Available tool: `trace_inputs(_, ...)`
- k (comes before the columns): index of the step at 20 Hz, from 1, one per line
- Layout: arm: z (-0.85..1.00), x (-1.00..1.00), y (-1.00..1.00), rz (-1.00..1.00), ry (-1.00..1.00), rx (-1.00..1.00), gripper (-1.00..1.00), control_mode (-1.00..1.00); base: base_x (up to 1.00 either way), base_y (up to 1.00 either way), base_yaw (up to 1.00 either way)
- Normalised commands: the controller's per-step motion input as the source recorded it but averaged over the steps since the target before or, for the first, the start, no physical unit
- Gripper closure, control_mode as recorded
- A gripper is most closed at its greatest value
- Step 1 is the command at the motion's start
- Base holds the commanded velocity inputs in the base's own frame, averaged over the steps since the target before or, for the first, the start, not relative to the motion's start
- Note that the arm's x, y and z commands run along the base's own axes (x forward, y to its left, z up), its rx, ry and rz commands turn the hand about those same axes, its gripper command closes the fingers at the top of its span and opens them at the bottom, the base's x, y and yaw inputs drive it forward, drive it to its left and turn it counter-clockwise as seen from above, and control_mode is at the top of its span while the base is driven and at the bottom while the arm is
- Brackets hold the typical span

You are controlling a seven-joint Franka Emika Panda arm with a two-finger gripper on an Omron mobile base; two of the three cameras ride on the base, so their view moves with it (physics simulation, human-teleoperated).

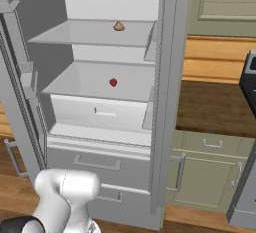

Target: Take the strawberry from the fridge and place it on top of the pancake, located on the dining counter.

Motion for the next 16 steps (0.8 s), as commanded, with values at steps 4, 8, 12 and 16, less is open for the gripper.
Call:
trace_inputs(4,0.79,-0.05,-0.78,0.30,-0.03,0.48,-1.00,-1.00,0.00,0.00,0.00)
trace_inputs(8,0.53,0.06,-0.80,0.20,0.00,0.65,-1.00,-1.00,0.00,0.00,0.00)
trace_inputs(12,0.15,0.23,-0.82,0.18,-0.07,0.65,-1.00,-1.00,0.00,0.00,0.00)
trace_inputs(16,0.06,0.34,-0.61,0.16,-0.13,0.45,-1.00,-1.00,0.00,0.00,0.00)
